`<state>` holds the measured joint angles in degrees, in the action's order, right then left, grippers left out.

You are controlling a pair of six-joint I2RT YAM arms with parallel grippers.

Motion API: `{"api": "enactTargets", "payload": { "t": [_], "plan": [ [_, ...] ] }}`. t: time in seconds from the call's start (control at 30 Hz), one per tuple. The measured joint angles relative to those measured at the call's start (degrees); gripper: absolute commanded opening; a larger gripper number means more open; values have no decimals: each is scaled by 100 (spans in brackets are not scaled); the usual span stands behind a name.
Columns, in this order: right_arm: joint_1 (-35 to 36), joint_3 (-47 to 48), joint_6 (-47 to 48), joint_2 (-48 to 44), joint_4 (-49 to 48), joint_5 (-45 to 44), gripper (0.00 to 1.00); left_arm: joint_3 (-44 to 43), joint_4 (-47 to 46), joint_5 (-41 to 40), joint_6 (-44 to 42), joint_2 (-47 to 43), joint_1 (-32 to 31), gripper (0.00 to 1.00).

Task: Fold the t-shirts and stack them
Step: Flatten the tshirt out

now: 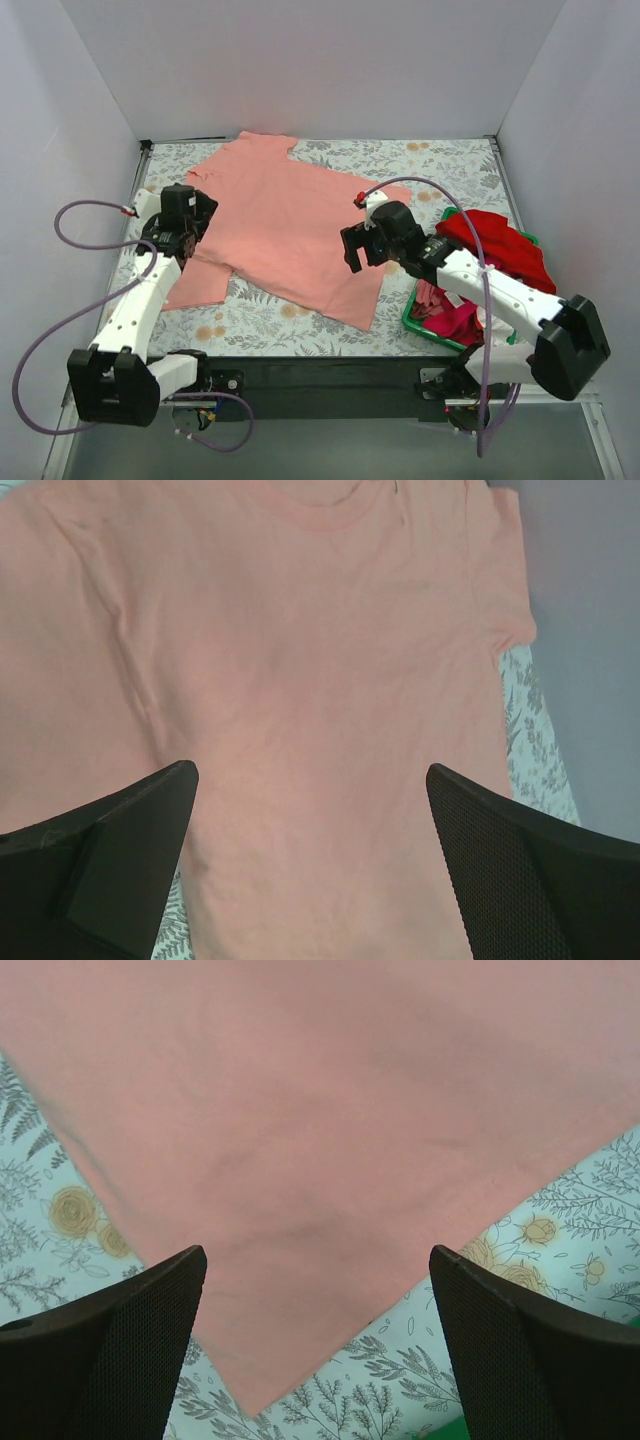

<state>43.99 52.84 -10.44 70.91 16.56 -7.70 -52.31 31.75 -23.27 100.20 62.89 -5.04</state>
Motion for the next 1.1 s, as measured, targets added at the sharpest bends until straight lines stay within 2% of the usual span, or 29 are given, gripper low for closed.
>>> {"api": "enactTargets", "payload": {
  "t": [0.17, 0.37, 0.6, 0.87, 1.1],
  "plan": [
    [-673, 411, -304, 1071, 2, 256, 98, -385, -522, 468, -601, 1029, 2, 98],
    [-1580, 1270, -385, 2568, -59, 501, 95, -907, -833, 546, -1003, 2367, 160, 98],
    [-1845, 2848, -214, 4570, -186, 286, 94, -951, -1032, 833, -1204, 3274, 433, 98],
    [-2074, 3742, -44, 5243, -114, 87, 94, -531, -1193, 1366, -1187, 3543, 448, 94],
    [-2441, 4887, 221, 5982, 157, 55, 96, 157, -1670, 1902, -1019, 3032, 295, 94]
  ]
}}
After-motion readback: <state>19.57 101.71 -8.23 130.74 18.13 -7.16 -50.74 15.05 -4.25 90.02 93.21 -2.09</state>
